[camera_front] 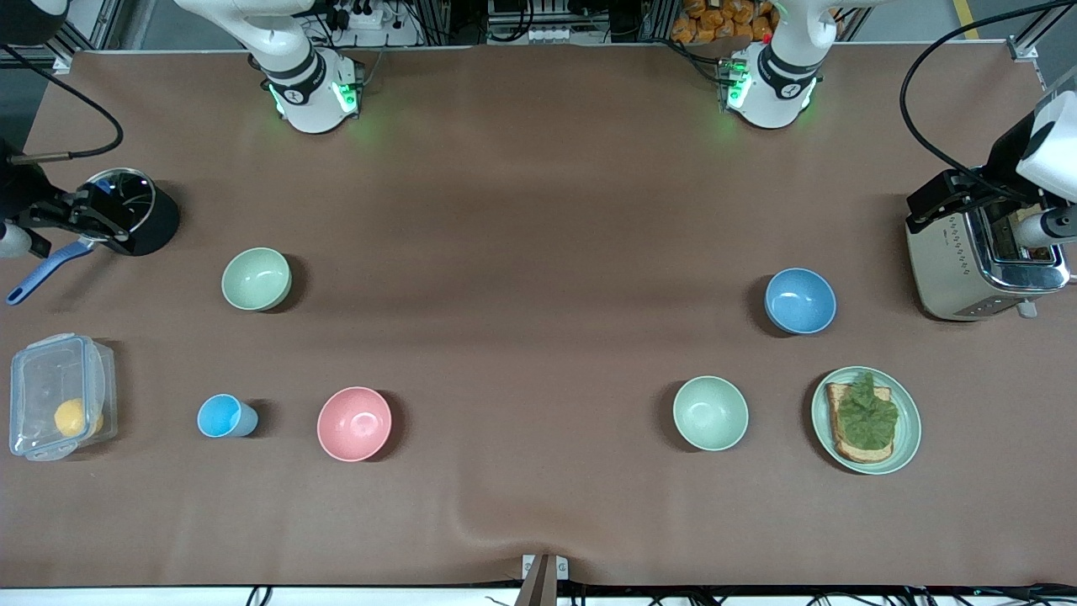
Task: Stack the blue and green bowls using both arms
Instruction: 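Reach the right gripper to the green bowl while the left gripper reaches the blue bowl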
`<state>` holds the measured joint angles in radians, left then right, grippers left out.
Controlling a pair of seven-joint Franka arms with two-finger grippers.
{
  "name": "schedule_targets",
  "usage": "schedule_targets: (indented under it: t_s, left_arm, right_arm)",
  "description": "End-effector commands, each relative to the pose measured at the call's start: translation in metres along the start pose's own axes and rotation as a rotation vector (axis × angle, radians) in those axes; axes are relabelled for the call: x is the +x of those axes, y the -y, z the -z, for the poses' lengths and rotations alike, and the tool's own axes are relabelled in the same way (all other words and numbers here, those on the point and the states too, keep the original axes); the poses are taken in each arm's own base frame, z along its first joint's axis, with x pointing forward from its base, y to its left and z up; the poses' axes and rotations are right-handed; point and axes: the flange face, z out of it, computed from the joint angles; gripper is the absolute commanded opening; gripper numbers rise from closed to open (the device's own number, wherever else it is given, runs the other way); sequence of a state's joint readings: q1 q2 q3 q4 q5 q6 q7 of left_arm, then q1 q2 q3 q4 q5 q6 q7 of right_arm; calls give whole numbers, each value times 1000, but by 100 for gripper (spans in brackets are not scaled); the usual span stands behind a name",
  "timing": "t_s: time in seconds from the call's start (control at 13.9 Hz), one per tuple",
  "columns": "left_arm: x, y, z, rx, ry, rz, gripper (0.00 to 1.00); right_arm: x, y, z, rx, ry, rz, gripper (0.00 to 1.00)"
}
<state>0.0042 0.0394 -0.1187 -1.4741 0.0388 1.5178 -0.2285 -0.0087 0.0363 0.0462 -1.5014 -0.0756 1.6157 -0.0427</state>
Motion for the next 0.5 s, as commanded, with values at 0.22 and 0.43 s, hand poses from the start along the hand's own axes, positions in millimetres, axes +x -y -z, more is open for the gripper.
schedule_targets:
  t_s: [0.22, 0.43]
  left_arm:
    - [-3, 3, 3, -1, 0, -10, 100]
    - [0, 0, -6, 1, 17, -16, 100]
  right_arm:
    - [-5, -10, 0, 16, 18, -30, 100]
    - [-6, -23, -7, 56, 23, -59, 100]
